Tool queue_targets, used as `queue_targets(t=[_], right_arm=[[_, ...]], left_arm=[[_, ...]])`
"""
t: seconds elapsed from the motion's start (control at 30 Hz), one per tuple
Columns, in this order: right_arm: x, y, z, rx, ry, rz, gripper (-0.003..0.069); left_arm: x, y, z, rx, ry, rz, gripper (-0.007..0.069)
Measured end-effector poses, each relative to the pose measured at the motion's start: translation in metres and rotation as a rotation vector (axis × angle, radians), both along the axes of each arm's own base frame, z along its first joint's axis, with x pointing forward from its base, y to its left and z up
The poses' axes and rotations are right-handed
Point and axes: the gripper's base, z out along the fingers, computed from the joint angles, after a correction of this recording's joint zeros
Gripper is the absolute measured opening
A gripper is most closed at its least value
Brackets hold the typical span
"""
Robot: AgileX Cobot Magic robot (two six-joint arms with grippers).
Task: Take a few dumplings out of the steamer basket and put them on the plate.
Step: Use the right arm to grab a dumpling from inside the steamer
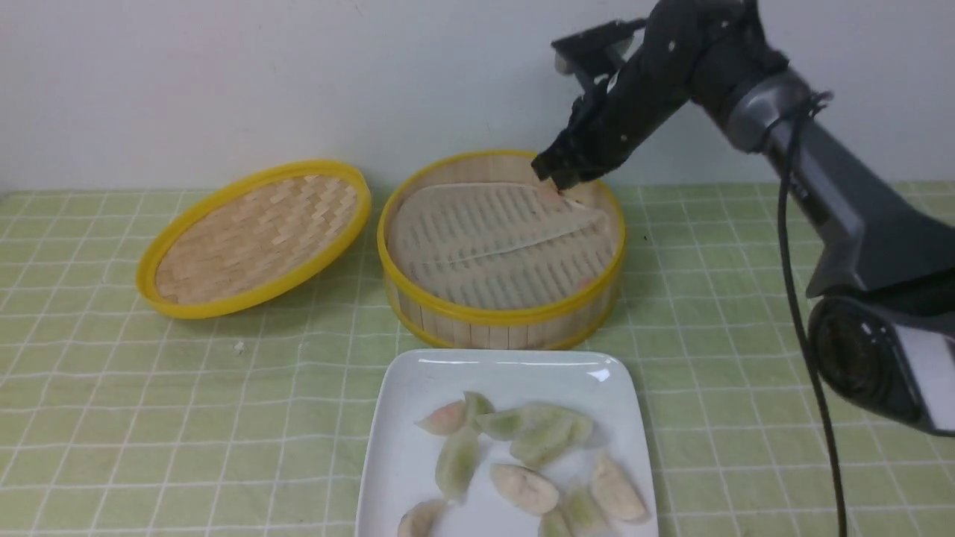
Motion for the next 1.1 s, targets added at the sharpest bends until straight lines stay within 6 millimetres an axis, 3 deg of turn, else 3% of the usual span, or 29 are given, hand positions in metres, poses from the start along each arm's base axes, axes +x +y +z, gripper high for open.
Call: queue_targets(t=[0.07,0.17,0.23,0.63,0.97,1.1], right_arm=[[0.003,0.000,-0.021,-0.018,0.033,0.004,0.0000],[0.004,0.001,-0.034,-0.031,0.049,0.012,0.0027],[0.005,0.001,-0.035,-0.030,0.043,0.012,0.0045],[0.019,0.003,-0.025,0.010,-0.138,-0.018,0.0311],[0.026,0.007,-0.049,0.027,-0.173,-0.026,0.0335],[0.027,0.008,-0.052,0.014,-0.188,-0.025,0.0298]], left_arm=[[0.001,0.000,0.000,0.001,0.004,0.002,-0.0006],[0.003,0.000,0.000,0.007,0.009,0.006,-0.0006],[0.004,0.000,0.000,0.011,0.011,0.010,-0.0006],[0.007,0.006,0.002,0.059,0.005,0.067,-0.0006],[0.007,0.007,0.002,0.066,0.001,0.084,-0.0006],[0.007,0.008,0.002,0.072,-0.001,0.091,-0.0006]])
